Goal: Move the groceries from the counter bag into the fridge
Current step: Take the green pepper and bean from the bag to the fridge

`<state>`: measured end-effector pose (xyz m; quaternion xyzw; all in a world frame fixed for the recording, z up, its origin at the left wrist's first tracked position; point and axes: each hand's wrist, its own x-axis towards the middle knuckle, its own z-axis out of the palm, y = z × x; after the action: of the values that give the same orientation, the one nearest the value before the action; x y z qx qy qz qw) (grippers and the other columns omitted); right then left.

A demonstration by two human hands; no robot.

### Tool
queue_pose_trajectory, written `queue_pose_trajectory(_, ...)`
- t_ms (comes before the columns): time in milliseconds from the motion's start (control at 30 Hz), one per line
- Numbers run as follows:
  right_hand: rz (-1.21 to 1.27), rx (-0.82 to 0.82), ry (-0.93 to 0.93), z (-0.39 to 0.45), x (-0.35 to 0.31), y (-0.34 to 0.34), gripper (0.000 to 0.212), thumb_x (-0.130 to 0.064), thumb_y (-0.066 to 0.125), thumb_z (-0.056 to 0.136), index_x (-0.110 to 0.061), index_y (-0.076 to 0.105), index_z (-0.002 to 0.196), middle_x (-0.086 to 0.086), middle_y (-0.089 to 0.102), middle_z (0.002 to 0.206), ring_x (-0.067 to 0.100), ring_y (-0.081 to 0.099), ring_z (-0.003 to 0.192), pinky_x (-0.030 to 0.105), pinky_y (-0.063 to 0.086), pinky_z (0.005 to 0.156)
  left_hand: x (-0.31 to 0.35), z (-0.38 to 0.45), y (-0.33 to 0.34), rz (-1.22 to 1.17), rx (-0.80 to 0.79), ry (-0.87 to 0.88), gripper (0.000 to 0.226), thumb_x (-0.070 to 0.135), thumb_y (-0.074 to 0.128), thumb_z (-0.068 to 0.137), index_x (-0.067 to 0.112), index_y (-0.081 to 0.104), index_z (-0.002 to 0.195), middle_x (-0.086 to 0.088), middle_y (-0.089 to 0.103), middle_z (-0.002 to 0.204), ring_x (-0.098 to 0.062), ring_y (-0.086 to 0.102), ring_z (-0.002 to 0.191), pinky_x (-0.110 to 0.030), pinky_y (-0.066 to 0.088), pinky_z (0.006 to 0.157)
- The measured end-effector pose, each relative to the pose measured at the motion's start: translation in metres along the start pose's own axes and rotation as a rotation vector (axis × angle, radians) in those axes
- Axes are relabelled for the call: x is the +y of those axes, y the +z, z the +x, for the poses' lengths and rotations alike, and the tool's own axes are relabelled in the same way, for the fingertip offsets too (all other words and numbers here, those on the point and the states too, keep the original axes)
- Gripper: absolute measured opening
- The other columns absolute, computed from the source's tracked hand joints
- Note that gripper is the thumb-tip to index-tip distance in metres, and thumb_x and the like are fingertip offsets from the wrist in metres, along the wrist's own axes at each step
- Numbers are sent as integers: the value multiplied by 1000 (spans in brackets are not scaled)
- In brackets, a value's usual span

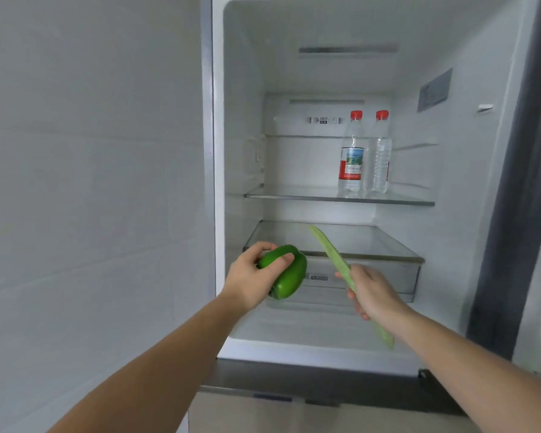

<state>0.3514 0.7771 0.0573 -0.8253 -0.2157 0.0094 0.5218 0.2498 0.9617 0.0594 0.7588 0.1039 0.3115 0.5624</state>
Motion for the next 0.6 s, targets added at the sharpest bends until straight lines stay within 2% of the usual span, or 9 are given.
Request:
queue_pose_trajectory(67, -120, 66, -21, 20, -6, -1, 41, -26, 28, 99, -2, 62, 104, 8, 51, 70, 24, 47, 60, 29, 32, 56, -5, 29, 3, -18, -60, 16, 21, 41, 73, 81, 31, 65, 97, 2, 67, 103, -14, 66, 90, -21, 52, 69)
queue_pose_trajectory(133, -253, 93, -66, 36, -13, -3, 37, -23, 32, 99, 2, 60, 100, 9, 54, 74, 29, 54, 69, 31, 31, 58, -8, 55, 6, 0, -107, 43, 24, 40, 76, 78, 31, 63, 96, 2, 65, 103, -13, 65, 91, -21, 51, 73)
queue_pose_trajectory(200, -342, 95, -114, 51, -18, -4, 31, -18, 37, 97, 4, 59, 95, 6, 53, 71, 22, 49, 63, 30, 29, 54, -13, 81, 8, 180, -153, 150, 33, 42, 81, 70, 36, 60, 94, 4, 61, 106, -12, 59, 95, -24, 49, 84)
queue_pose_trajectory(267, -409, 94, -118, 67, -19, -3, 24, -14, 41, 96, 2, 59, 94, 5, 55, 69, 18, 50, 60, 28, 31, 51, -15, 100, 11, 365, -195, 258, 43, 41, 81, 67, 36, 56, 102, 4, 54, 112, -13, 52, 101, -24, 41, 89)
queue_pose_trajectory(333, -474, 84, -111, 81, -18, -1, 23, -15, 43, 96, -5, 58, 109, 6, 61, 82, 20, 58, 69, 26, 36, 53, -17, 114, 16, 443, -199, 332, 48, 38, 80, 70, 32, 52, 109, 4, 48, 116, -17, 49, 104, -23, 39, 91)
queue_pose_trajectory(400, -509, 49, -99, 97, -18, 1, 35, -19, 42, 98, -16, 45, 132, 1, 59, 89, 16, 58, 68, 26, 41, 56, -19, 129, 23, 522, -187, 388, 50, 40, 76, 71, 32, 50, 114, 6, 46, 118, -22, 50, 108, -31, 44, 94)
queue_pose_trajectory(433, -525, 25, -93, 105, -18, 3, 37, -19, 40, 98, -17, 41, 135, 0, 59, 89, 16, 57, 67, 28, 42, 56, -20, 137, 27, 558, -190, 393, 50, 41, 75, 72, 33, 50, 115, 6, 45, 119, -23, 50, 109, -36, 46, 94)
queue_pose_trajectory(500, -588, -23, -97, 122, -19, 5, 32, -15, 39, 98, -15, 49, 128, 3, 60, 92, 19, 58, 70, 30, 43, 58, -22, 153, 34, 567, -171, 372, 50, 42, 75, 73, 32, 53, 116, 5, 47, 121, -23, 50, 112, -39, 47, 96)
queue_pose_trajectory(600, -657, -53, -155, 148, -15, 9, 31, -11, 40, 96, -12, 57, 121, 6, 59, 99, 22, 60, 78, 32, 46, 64, -25, 172, 42, 514, -105, 336, 51, 41, 78, 73, 27, 61, 119, 2, 47, 124, -22, 50, 115, -36, 43, 102)
